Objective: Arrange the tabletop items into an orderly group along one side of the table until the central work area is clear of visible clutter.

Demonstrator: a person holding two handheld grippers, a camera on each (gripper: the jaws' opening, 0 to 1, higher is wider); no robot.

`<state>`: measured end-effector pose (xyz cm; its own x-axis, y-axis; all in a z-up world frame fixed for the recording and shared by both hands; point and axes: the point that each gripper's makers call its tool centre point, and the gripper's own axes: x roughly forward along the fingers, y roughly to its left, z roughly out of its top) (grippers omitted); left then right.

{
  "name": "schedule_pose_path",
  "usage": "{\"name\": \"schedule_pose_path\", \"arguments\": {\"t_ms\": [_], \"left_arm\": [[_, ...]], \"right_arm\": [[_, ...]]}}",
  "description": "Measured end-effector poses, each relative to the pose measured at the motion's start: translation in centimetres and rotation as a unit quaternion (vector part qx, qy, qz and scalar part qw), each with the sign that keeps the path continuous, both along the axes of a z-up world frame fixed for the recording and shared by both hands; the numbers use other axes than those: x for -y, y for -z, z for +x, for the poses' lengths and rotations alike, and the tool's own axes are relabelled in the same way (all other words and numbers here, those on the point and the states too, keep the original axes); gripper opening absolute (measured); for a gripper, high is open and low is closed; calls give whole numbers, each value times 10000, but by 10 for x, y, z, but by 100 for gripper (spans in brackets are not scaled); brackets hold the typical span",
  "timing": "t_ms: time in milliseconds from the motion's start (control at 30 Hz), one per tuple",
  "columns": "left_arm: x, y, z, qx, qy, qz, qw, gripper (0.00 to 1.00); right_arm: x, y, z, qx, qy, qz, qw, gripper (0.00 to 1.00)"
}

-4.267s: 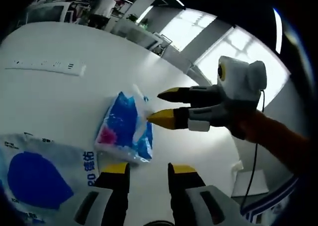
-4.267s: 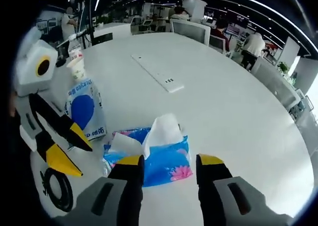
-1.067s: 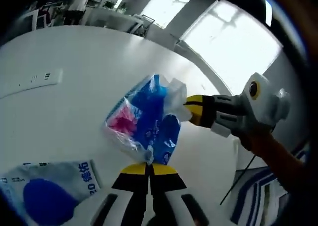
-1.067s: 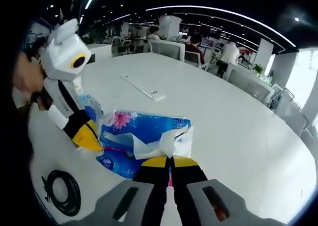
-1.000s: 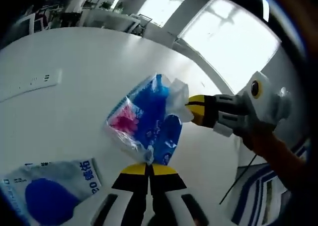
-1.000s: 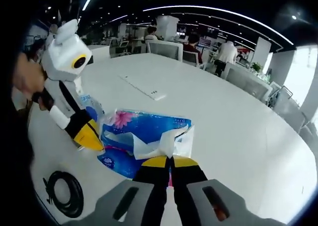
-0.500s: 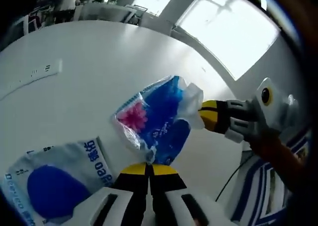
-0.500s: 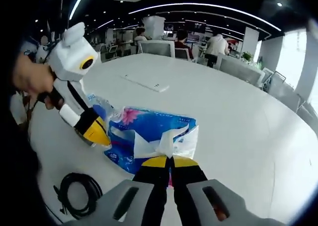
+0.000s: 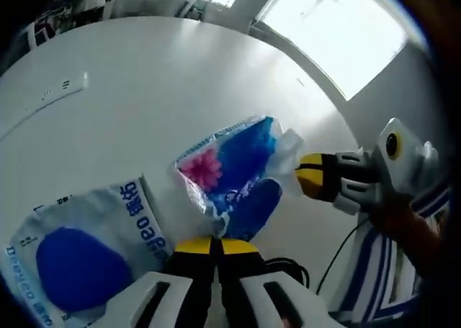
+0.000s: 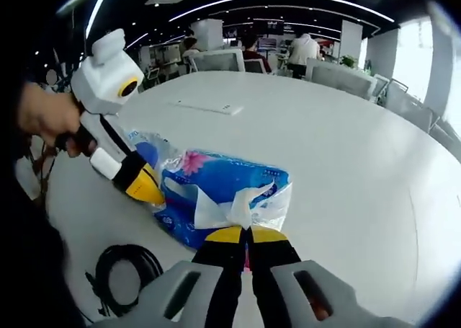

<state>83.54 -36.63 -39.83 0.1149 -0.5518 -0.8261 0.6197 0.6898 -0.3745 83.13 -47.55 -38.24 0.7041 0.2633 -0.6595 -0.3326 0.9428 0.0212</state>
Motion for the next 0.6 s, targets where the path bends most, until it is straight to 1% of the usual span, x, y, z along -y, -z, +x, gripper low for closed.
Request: {"name": "schedule_pose_path", "arguments": {"t_ms": [100,200,300,500,600], "left_arm": [[0,-1,1,-1,-21,12,10000,0],[1,-2,0,30,5,19,10000,1],[-1,-4,4,273,78,78,9996,3],[-3,-6,6,229,25,73,9997,4],[-4,-8,4,313,152,104,9993,6]], "right_arm": [[2,3,1,-38,158,156,9997,0],[2,7,1,-78,149,69,9998,0],[-1,8,0,-116,175,103,9997,0],[-3,10,-2,-119,260,129,9995,0],[-3,10,-4,-111,261,90,9996,0]]}}
